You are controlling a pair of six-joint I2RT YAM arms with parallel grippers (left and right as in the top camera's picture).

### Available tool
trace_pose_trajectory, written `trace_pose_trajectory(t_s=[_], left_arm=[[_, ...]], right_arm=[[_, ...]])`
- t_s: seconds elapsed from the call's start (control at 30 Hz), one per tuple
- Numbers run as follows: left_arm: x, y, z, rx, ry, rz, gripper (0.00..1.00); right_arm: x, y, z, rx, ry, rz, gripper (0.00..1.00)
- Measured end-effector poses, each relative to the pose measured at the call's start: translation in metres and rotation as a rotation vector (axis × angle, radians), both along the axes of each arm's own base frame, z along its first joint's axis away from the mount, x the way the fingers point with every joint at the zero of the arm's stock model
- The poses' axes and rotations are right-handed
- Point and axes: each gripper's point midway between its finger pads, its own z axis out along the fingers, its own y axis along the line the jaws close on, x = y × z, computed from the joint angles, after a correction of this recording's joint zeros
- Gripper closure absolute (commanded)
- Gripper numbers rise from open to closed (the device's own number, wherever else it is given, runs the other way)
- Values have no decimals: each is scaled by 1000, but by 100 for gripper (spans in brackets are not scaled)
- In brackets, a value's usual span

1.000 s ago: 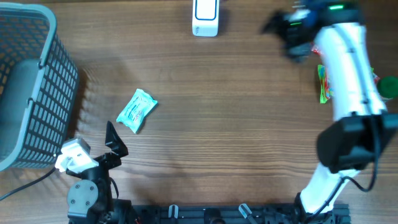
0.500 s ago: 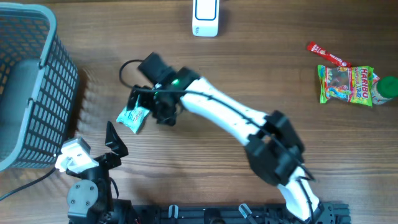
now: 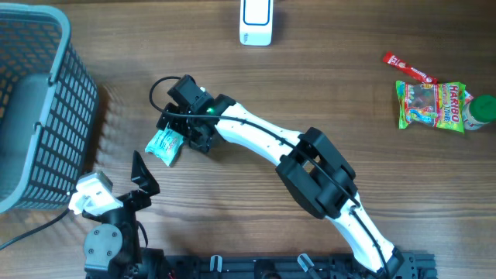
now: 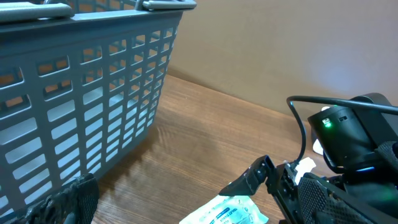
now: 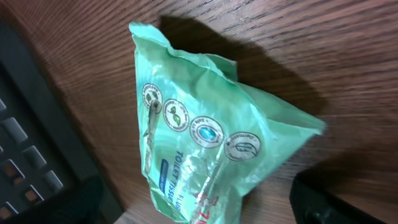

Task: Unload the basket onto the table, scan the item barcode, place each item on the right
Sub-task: 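Move the right gripper to the teal wipes pack and grasp it, then lift the wipes pack and hold it in front of the scanner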

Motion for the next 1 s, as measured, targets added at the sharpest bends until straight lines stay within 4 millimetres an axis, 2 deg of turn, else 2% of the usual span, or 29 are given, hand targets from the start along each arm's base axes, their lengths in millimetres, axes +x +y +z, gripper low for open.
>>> trace_pose_trajectory(t_s=[0.1, 0.13, 0.17, 0.2, 0.23, 0.3, 0.47, 0.53, 0.6, 0.63, 0.67, 0.73, 0.77, 0.93, 1.0], left_arm=[[0, 0, 0, 0, 0, 0, 0], [0, 0, 0, 0, 0, 0, 0], [0, 0, 0, 0, 0, 0, 0], [0, 0, 0, 0, 0, 0, 0], [0, 0, 0, 0, 0, 0, 0], [0, 0, 0, 0, 0, 0, 0], [0, 0, 0, 0, 0, 0, 0], [0, 0, 0, 0, 0, 0, 0], [0, 0, 0, 0, 0, 0, 0], [0, 0, 0, 0, 0, 0, 0], [0, 0, 0, 0, 0, 0, 0], [0, 0, 0, 0, 0, 0, 0], [0, 0, 0, 0, 0, -1, 0], [0, 0, 0, 0, 0, 0, 0], [0, 0, 0, 0, 0, 0, 0]], right_arm=[[0, 6, -5, 18, 16, 7, 34], [0, 9, -7, 29, 24, 10, 44], [0, 12, -8, 43, 32, 16, 69], [-1, 14, -11, 53, 43, 27, 88], [-2, 15, -13, 60, 50, 39, 95], [-6, 17, -20, 67, 77, 56, 95], [-14, 7, -17, 34, 125, 83, 95], [-25, -9, -17, -17, 187, 94, 95], [-42, -39, -13, -110, 290, 84, 96], [-51, -63, -10, -172, 358, 65, 95], [-55, -77, -7, -205, 398, 53, 95], [-72, -127, 5, -312, 573, -11, 95], [-74, -149, 16, -338, 641, -48, 95], [-66, -224, 74, -308, 858, -216, 95], [-53, -233, 92, -203, 867, -240, 95]])
